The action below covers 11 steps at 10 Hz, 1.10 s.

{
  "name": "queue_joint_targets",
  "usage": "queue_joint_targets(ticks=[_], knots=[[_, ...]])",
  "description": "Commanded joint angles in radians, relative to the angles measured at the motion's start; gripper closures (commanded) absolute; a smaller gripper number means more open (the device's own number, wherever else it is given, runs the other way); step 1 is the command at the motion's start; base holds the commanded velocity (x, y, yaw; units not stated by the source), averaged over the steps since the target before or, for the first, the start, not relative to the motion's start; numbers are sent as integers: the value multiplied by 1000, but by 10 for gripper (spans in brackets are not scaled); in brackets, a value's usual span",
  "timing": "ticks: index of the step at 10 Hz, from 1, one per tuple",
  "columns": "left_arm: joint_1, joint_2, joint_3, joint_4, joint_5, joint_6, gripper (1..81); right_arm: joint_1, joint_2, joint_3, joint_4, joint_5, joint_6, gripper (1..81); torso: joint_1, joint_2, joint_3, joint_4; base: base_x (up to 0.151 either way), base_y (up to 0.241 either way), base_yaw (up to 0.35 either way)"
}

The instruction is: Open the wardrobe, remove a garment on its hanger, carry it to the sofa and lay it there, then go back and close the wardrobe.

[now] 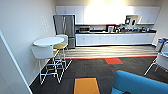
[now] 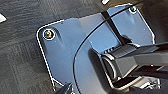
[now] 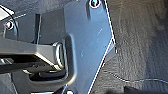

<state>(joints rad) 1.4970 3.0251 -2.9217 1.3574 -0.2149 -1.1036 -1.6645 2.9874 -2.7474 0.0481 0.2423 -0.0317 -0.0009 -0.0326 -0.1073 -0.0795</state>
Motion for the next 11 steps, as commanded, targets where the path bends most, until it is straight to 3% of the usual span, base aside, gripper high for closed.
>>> queue_joint_targets(ticks=[1, 11], knots=[[-36, -14, -7, -6, 35, -2, 10, 25, -14, 0, 7, -52, 3, 10, 1, 0, 0, 0, 0, 0, 331], [-30, 11, -7, -4, 52, 4, 10, 31, -8, 5, 4, -60, 1, 10, 1, 0, 0, 0, 0, 0, 331]])
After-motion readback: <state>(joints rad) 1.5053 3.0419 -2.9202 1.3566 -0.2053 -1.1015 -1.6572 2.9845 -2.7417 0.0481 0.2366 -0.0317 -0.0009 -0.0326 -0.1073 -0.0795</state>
